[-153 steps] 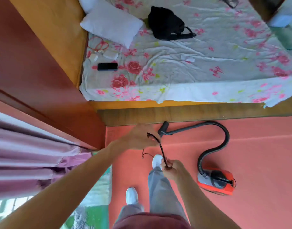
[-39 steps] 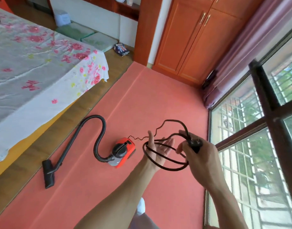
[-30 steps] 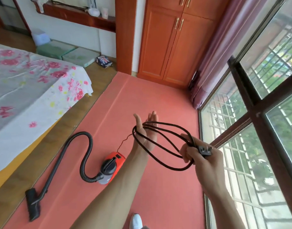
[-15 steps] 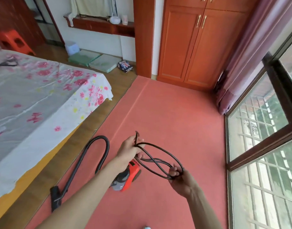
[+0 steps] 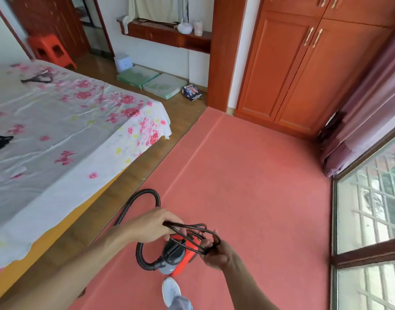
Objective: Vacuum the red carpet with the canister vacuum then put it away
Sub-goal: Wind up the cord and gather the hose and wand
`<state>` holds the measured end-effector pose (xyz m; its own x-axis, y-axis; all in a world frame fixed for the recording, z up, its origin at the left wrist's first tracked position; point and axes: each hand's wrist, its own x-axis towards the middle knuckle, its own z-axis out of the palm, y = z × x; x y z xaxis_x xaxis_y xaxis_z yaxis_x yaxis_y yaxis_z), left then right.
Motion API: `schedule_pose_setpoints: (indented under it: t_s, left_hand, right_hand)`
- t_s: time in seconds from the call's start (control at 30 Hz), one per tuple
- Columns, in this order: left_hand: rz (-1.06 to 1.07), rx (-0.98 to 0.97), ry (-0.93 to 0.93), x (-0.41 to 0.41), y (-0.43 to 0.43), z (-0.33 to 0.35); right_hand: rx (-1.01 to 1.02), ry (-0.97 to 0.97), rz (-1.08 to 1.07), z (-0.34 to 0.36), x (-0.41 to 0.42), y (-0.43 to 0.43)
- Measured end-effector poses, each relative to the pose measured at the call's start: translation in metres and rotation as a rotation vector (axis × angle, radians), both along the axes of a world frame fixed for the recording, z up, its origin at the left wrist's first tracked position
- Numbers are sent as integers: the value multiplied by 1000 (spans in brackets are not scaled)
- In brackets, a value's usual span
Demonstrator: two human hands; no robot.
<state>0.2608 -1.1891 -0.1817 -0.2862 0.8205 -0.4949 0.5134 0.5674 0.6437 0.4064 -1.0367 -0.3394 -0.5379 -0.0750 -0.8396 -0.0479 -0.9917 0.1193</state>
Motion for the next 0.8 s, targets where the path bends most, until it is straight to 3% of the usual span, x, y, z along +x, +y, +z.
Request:
schedule_pose_setpoints:
  t_s: [0.37, 0.53, 0.7, 0.8]
  left_hand:
    - [21, 231, -86, -111, -1, -7]
    - [132, 292, -148, -140, -2, -7]
    - [457, 444, -189, -146, -3, -26]
    - [890, 519, -238, -123, -1, -63]
  right_hand:
    - [105, -43, 242, 0, -118, 5]
    - [117, 19, 229, 19, -163, 17]
    - [229, -29, 281, 25, -187, 49]
    - [372, -90, 405, 26, -191, 68]
